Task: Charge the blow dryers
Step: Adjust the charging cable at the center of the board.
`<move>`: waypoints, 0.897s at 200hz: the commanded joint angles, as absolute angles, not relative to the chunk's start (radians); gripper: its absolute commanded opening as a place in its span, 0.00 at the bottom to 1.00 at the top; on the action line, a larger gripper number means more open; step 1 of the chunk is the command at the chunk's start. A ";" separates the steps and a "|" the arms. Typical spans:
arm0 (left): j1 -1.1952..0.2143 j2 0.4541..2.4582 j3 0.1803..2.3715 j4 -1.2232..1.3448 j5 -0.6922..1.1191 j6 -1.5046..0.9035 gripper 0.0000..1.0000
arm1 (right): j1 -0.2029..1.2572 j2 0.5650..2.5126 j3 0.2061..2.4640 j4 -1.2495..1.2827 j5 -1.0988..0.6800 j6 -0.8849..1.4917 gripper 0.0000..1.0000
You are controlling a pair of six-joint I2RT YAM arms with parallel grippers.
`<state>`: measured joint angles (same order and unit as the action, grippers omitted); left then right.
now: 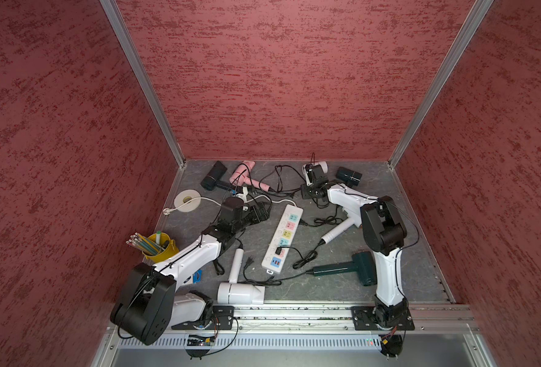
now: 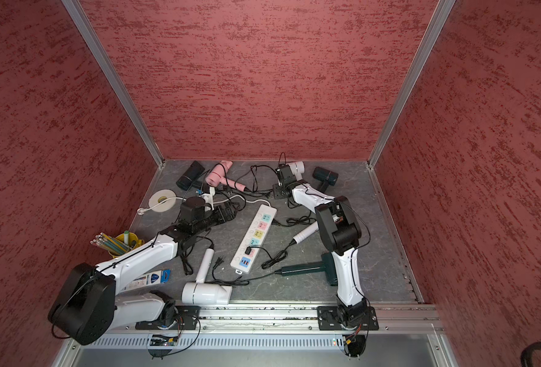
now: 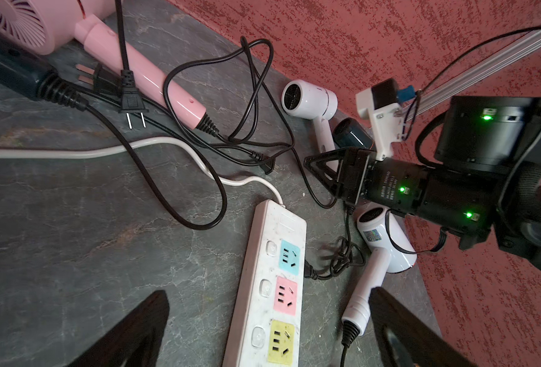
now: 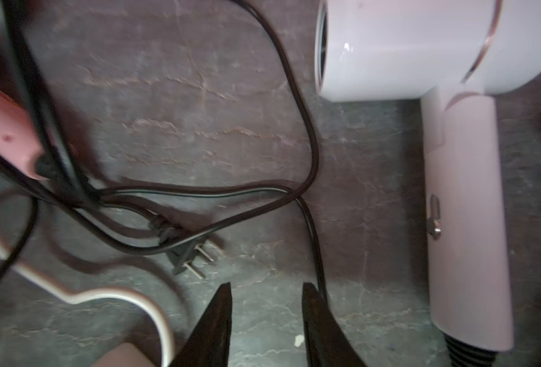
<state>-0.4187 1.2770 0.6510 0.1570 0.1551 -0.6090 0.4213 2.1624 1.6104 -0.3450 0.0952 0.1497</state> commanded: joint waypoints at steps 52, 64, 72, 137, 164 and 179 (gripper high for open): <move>-0.413 1.299 0.662 0.167 0.155 -0.594 1.00 | 0.386 2.369 1.850 -0.486 0.123 0.088 0.38; -0.413 1.299 0.662 0.168 0.156 -0.592 1.00 | 0.382 2.399 1.879 -0.495 0.108 0.086 0.38; -0.413 1.299 0.661 0.169 0.157 -0.593 1.00 | 0.380 2.412 1.891 -0.501 0.099 0.083 0.37; -0.414 1.302 0.659 0.179 0.172 -0.597 1.00 | 0.379 2.262 1.738 -0.405 0.067 0.061 0.00; -0.414 1.300 0.657 0.185 0.174 -0.599 1.00 | 0.380 2.137 1.648 -0.337 0.058 0.062 0.00; -0.414 1.299 0.655 0.187 0.175 -0.600 1.00 | 0.380 2.069 1.596 -0.300 0.054 0.066 0.00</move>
